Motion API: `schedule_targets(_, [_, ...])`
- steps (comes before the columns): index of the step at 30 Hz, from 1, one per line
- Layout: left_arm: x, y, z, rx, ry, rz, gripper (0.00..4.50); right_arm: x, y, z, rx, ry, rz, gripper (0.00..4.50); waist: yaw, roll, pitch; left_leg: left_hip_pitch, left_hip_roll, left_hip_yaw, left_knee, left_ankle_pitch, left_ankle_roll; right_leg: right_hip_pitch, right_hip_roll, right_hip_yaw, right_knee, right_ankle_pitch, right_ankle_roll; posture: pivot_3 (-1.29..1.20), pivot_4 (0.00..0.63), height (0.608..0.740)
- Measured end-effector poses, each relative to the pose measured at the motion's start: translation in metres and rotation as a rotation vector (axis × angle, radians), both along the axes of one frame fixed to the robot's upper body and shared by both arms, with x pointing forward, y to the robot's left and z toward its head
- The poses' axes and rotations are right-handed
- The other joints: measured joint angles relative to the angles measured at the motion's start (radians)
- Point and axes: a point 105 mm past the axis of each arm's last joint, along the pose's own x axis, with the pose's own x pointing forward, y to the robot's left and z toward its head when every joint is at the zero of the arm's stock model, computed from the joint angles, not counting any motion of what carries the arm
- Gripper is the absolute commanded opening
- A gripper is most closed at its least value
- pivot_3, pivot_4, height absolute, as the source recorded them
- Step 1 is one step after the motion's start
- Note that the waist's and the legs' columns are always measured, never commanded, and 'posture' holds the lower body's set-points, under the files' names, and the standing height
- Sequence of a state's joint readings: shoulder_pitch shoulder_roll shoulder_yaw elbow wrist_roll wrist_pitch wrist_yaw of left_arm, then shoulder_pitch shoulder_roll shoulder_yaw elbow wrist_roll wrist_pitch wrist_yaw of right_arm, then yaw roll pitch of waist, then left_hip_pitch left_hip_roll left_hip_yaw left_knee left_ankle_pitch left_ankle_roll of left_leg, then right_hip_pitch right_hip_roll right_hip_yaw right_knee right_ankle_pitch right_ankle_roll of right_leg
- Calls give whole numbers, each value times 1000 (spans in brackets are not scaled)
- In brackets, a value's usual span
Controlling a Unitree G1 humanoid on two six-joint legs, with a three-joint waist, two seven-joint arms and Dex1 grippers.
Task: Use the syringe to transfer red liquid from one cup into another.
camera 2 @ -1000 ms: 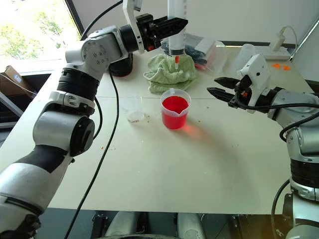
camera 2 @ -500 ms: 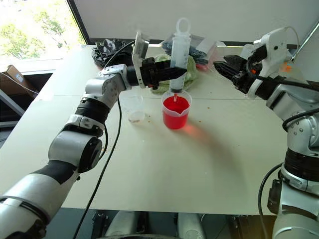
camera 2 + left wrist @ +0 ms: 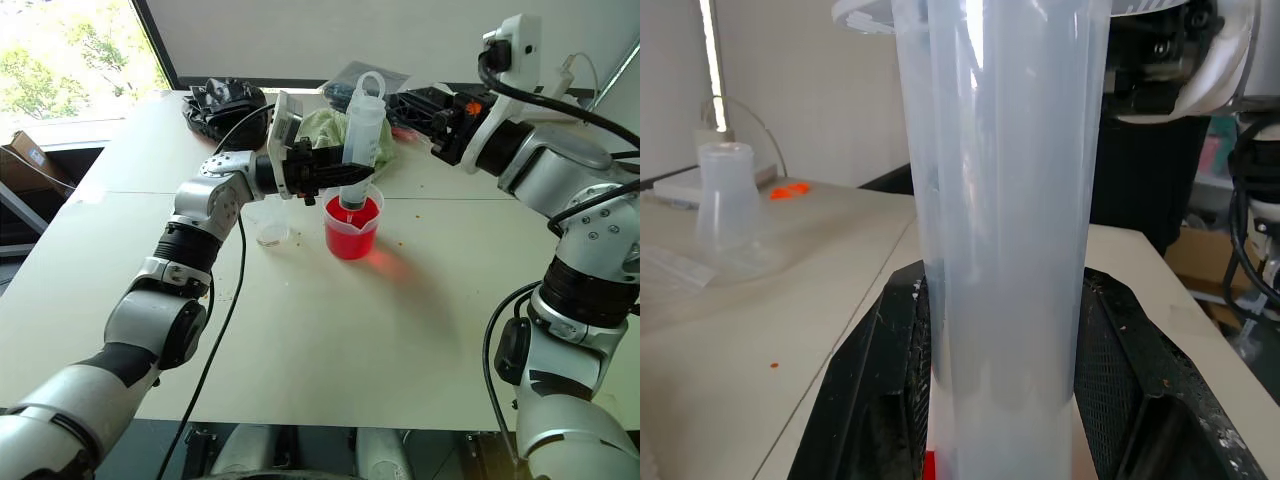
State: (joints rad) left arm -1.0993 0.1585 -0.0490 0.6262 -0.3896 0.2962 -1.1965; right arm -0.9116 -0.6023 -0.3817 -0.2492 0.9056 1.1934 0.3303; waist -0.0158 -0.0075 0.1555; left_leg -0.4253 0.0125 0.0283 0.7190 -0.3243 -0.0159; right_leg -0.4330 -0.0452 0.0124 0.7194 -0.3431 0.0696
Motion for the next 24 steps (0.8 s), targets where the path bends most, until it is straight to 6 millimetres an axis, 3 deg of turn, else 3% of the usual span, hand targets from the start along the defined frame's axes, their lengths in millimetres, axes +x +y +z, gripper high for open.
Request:
schedule_targets(13, [13, -5, -27, 54, -46, 76, 1355, -4, 2, -2, -17, 33, 52, 1776, 2, 0, 0, 0, 0, 0, 0, 0, 0, 0, 0, 0, 0, 0, 0, 0, 150, 711])
schedule_targets(19, [15, -8, -29, 58, -59, 84, 1355, -6, 5, -4, -33, 39, 68, 1776, 2, 0, 0, 0, 0, 0, 0, 0, 0, 0, 0, 0, 0, 0, 0, 0, 150, 711])
schedule_targets(24, [16, -8, -31, 57, -51, 90, 1355, -5, 13, -17, -80, 71, 76, 1776, 2, 0, 0, 0, 0, 0, 0, 0, 0, 0, 0, 0, 0, 0, 0, 0, 150, 711])
